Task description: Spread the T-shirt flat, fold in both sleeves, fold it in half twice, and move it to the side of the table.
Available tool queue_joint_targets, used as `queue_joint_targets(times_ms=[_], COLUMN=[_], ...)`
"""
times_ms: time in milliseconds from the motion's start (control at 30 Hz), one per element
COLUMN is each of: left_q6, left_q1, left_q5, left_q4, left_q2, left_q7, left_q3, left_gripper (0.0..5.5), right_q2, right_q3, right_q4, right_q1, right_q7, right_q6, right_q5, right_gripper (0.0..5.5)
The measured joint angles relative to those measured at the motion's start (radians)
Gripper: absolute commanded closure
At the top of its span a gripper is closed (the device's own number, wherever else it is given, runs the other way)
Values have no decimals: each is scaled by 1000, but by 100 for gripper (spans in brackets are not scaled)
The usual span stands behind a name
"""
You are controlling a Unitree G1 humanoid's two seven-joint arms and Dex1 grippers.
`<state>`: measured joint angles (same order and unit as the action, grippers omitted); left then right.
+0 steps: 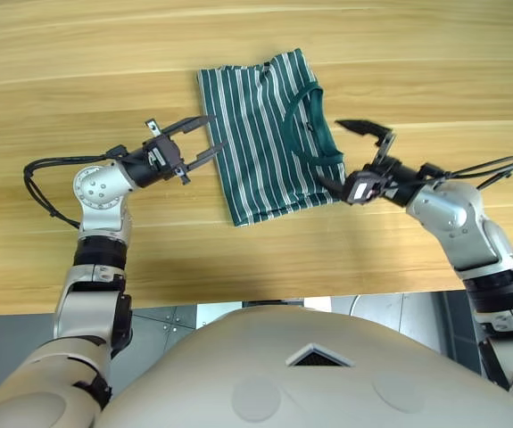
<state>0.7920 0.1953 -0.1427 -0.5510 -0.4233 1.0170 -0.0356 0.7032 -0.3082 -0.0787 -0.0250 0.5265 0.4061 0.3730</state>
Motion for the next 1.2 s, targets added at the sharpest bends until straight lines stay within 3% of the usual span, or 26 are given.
queue_joint_targets(times_ms=[200, 467, 767, 1100, 1200], left_q6=[-8, -7, -8, -80, -135], left_q1=[1, 2, -19, -375, -425], left_q5=[2, 2, -14, -143, -207], left_q4=[-1, -1, 39, 493, 611], left_q2=[-14, -29, -46, -329, -379], left_q7=[-23, -32, -14, 204, 217], left_q3=[-20, -35, -61, -144, -142], left_gripper=[350, 350, 350, 350, 301], right_q2=[18, 71, 25, 189, 216], right_q3=[-29, -72, -40, 55, 66], right_q4=[23, -181, -217, -230, -240], right_q1=[-5, -139, -124, -260, -303], right_q7=[15, 121, 123, 195, 204], right_q6=[43, 126, 108, 110, 122], right_q5=[45, -82, -144, -139, -142], right_gripper=[12, 12, 12, 12, 10])
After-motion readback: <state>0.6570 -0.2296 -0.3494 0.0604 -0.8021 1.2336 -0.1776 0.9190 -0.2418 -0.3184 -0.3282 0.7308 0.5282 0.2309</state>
